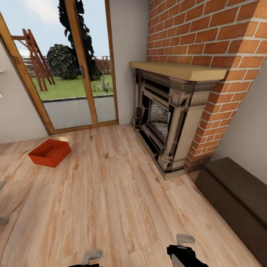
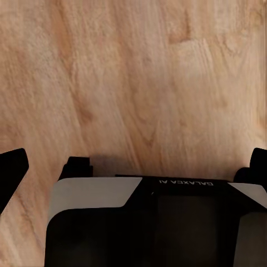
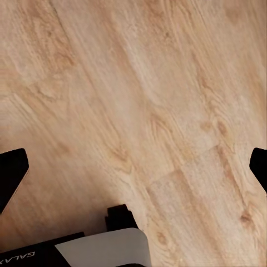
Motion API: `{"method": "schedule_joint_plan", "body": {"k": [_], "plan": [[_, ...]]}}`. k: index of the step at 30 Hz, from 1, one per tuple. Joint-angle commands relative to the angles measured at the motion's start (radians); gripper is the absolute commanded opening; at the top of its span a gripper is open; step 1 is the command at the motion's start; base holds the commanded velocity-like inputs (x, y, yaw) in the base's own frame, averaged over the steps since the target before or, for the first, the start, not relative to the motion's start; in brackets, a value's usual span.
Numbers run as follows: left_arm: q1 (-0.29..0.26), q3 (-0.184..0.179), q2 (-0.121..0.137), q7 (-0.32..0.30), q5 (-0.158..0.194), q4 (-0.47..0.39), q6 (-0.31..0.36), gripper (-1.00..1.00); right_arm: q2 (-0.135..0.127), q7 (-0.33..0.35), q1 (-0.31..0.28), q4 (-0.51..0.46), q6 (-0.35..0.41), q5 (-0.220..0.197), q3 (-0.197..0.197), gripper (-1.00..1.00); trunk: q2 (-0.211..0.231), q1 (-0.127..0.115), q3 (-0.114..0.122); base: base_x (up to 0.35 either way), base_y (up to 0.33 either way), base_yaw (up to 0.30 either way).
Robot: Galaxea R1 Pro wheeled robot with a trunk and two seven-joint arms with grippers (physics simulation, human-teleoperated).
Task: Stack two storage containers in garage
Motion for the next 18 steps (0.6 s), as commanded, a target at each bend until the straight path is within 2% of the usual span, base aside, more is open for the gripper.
{"method": "schedule_joint_plan", "body": {"k": [1,10,18], "plan": [[0.0,0.003,-0.001,-0.001,0.01,-0.002,0.006,1.0,-0.001,-0.008,-0.001,-0.002,0.006,-0.005,0.008,1.0,-0.001,0.001,-0.001,0.329,0.0,0.0],[0.0,0.003,-0.002,-0.001,0.01,-0.002,0.006,1.0,-0.001,-0.008,-0.001,-0.002,0.006,-0.005,0.008,1.0,-0.001,0.001,-0.001,0.329,0.0,0.013],[0.0,0.003,-0.001,-0.001,0.01,-0.002,0.006,1.0,-0.001,-0.008,-0.001,-0.002,0.006,-0.005,0.008,1.0,-0.001,0.001,-0.001,0.329,0.0,0.178]]}}
